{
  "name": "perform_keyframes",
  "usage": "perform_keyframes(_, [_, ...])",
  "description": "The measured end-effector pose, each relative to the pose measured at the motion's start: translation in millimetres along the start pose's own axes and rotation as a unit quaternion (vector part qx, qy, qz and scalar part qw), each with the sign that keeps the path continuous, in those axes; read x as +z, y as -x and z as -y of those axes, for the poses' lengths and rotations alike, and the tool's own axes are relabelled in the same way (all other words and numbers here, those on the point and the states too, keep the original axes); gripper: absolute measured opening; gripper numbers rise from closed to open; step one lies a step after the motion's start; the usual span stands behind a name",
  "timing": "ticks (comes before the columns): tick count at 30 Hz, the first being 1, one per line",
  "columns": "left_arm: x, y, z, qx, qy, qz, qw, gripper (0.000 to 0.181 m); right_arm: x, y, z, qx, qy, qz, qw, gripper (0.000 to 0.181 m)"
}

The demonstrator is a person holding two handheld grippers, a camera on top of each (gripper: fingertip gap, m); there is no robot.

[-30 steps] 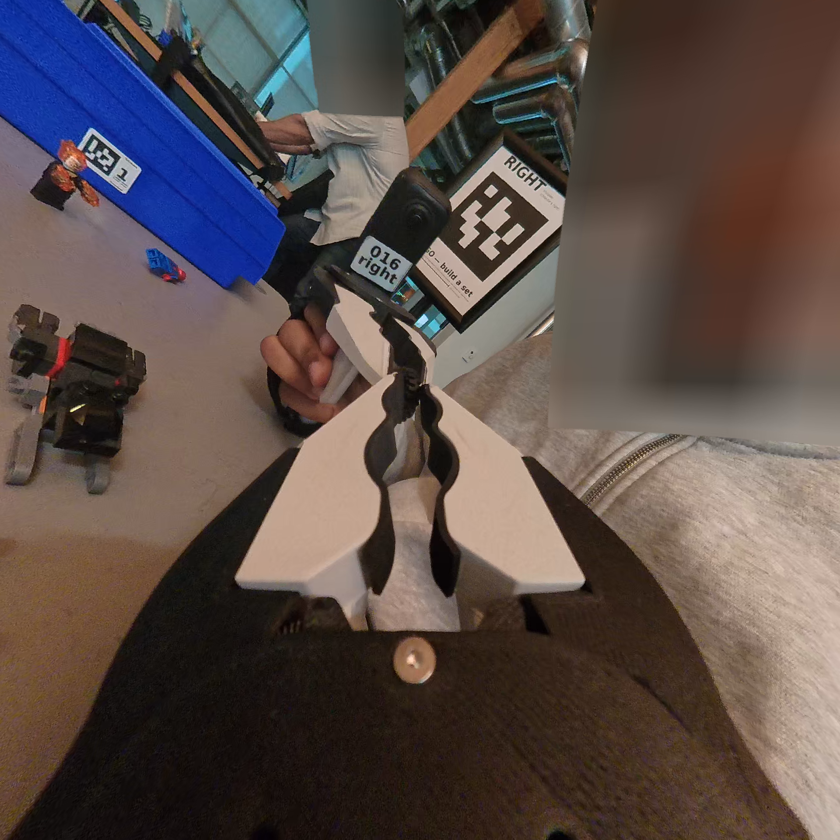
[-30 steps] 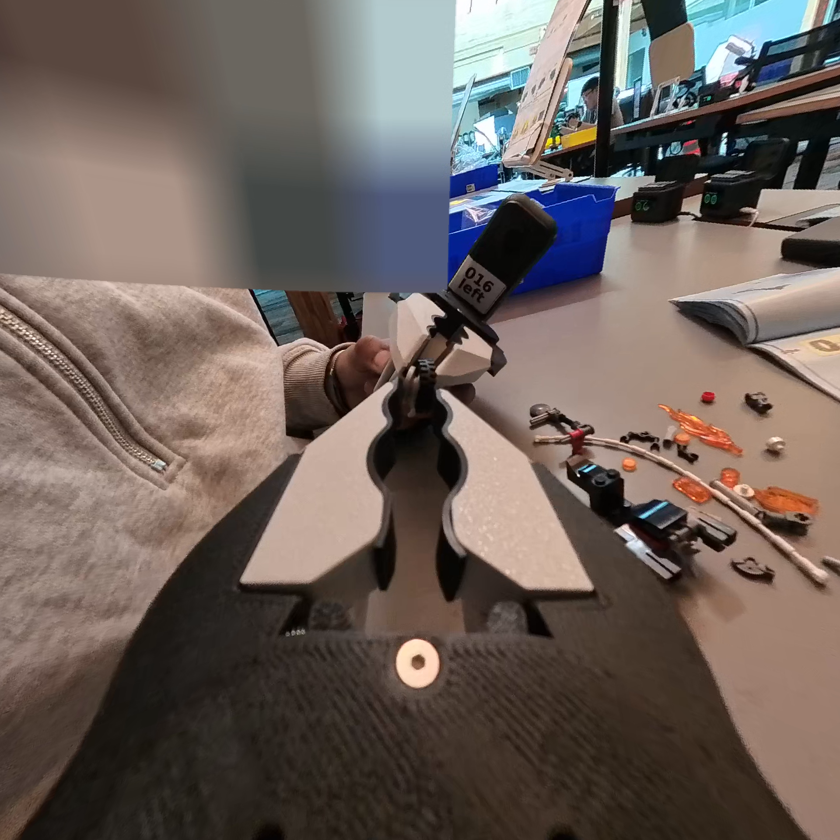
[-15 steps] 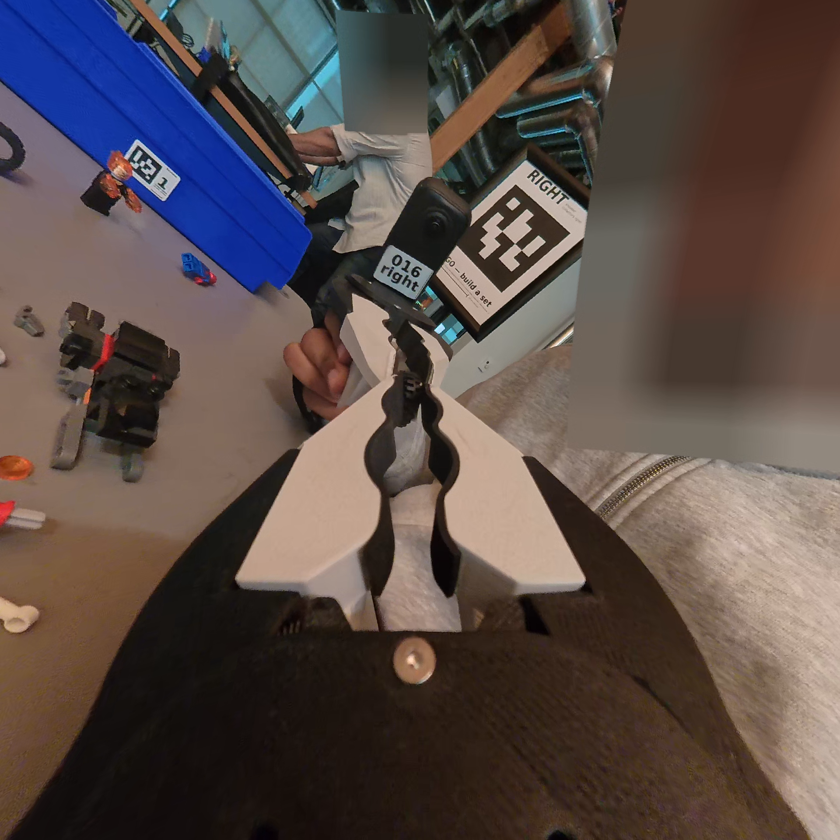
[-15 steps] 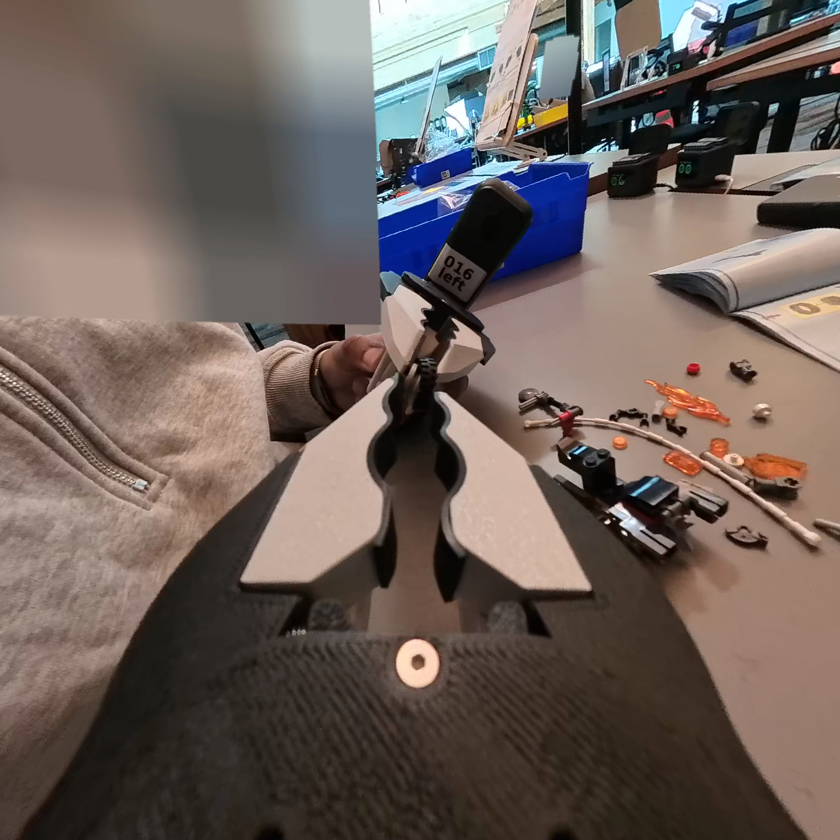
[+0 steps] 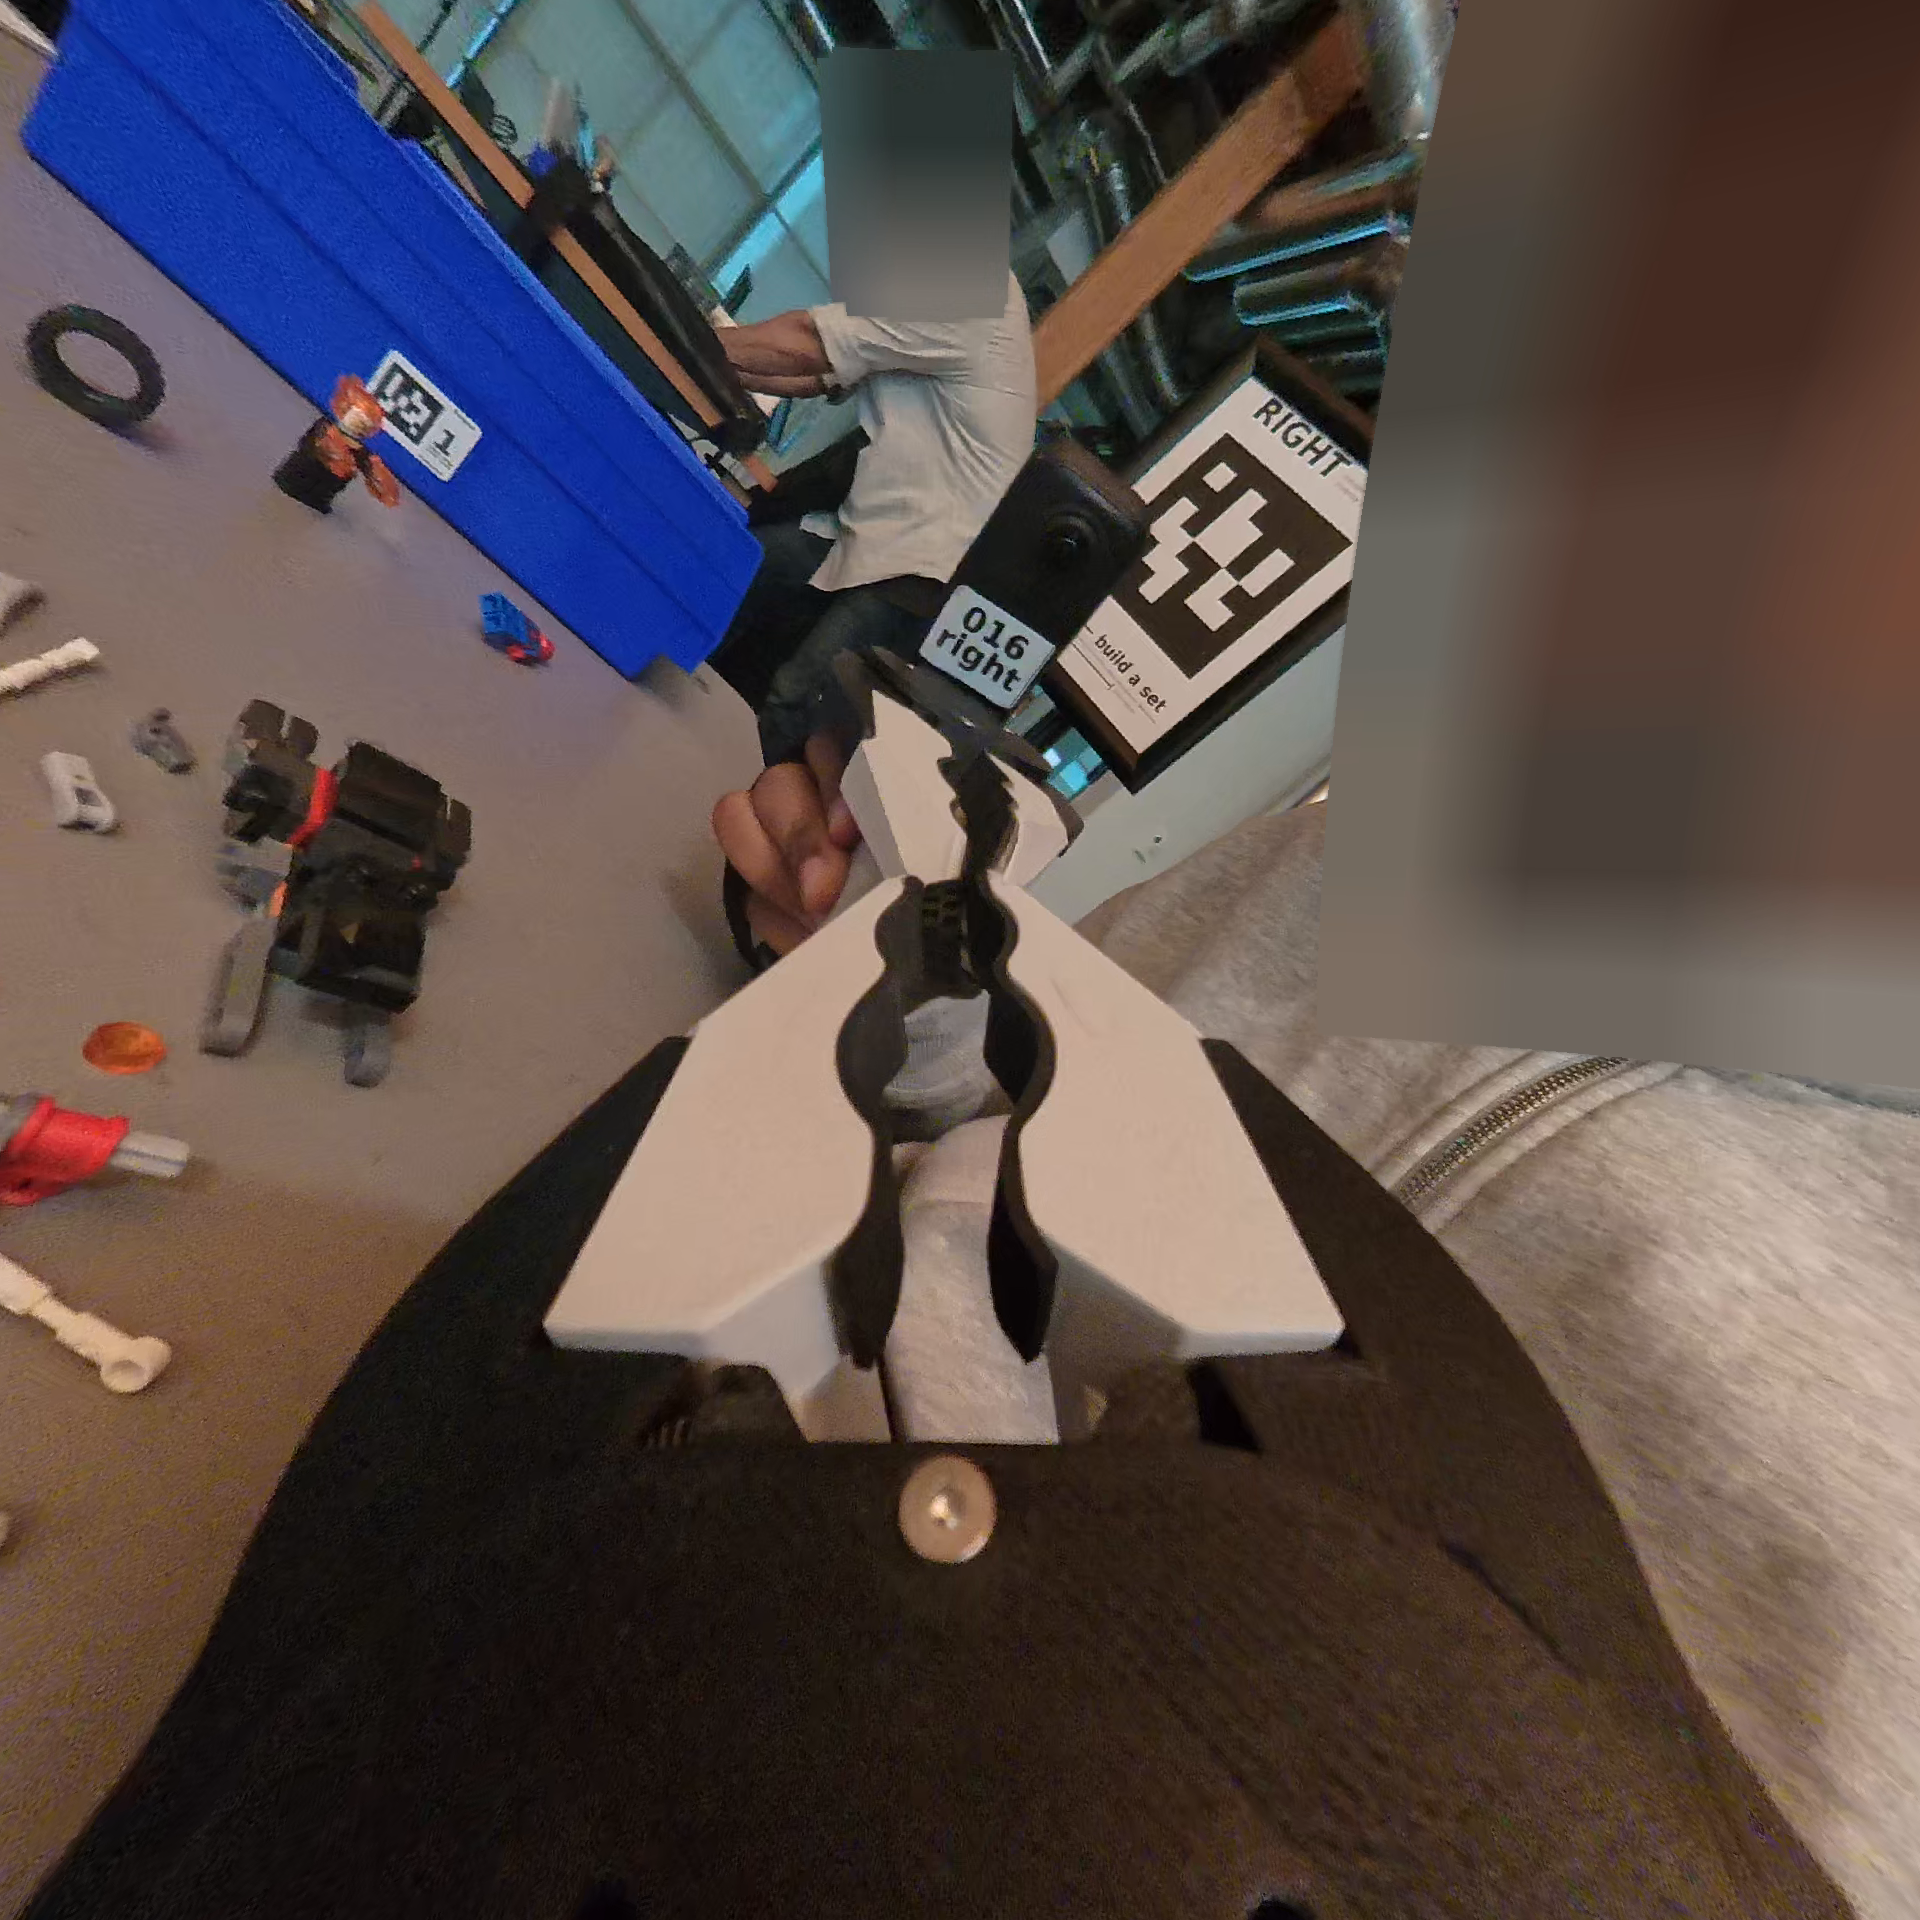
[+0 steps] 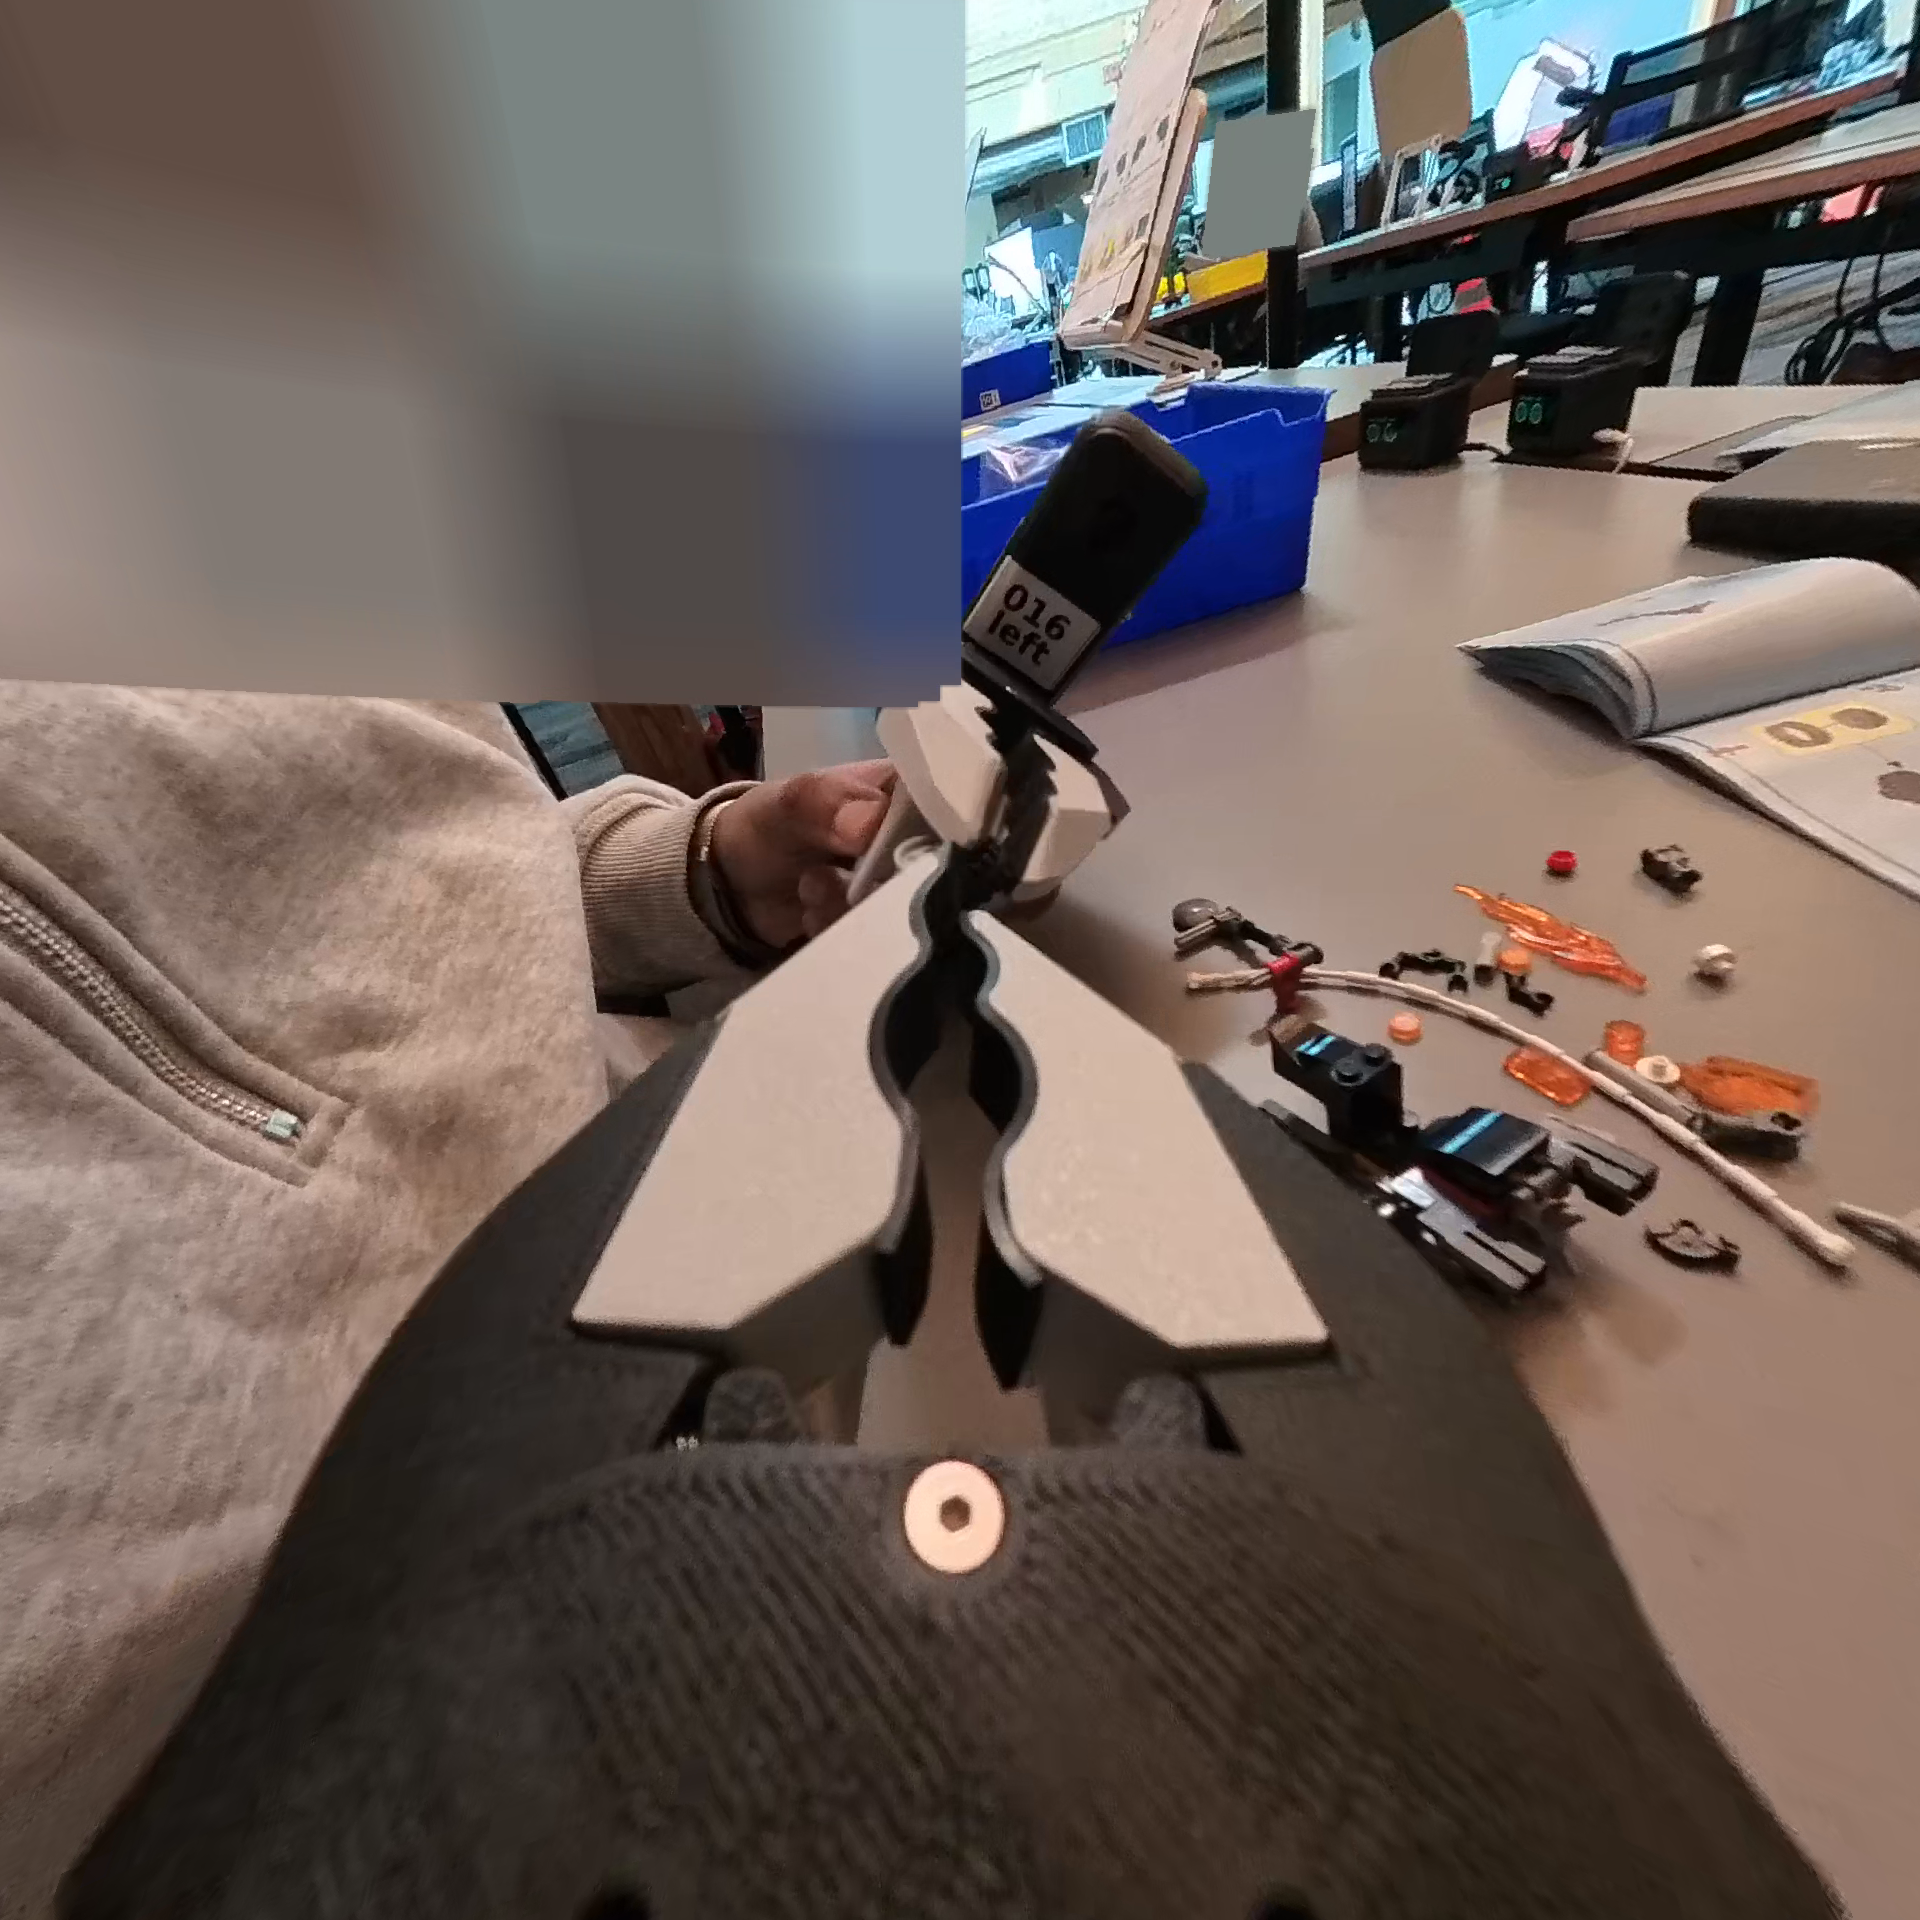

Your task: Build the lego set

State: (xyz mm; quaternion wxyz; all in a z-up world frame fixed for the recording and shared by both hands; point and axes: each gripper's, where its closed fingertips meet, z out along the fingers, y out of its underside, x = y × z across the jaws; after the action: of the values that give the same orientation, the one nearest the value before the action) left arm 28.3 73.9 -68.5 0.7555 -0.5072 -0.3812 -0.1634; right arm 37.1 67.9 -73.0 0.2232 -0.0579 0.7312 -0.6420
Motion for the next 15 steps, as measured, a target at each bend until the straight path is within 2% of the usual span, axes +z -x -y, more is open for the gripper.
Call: perform_keyframes(15, [-2.4, 0.0, 3.7, -0.010, -0.014, -0.005, 1.000, 0.005, 1.5, -6.5, 2.4, 0.058, -0.018, 0.007, 0.998, 0.005])
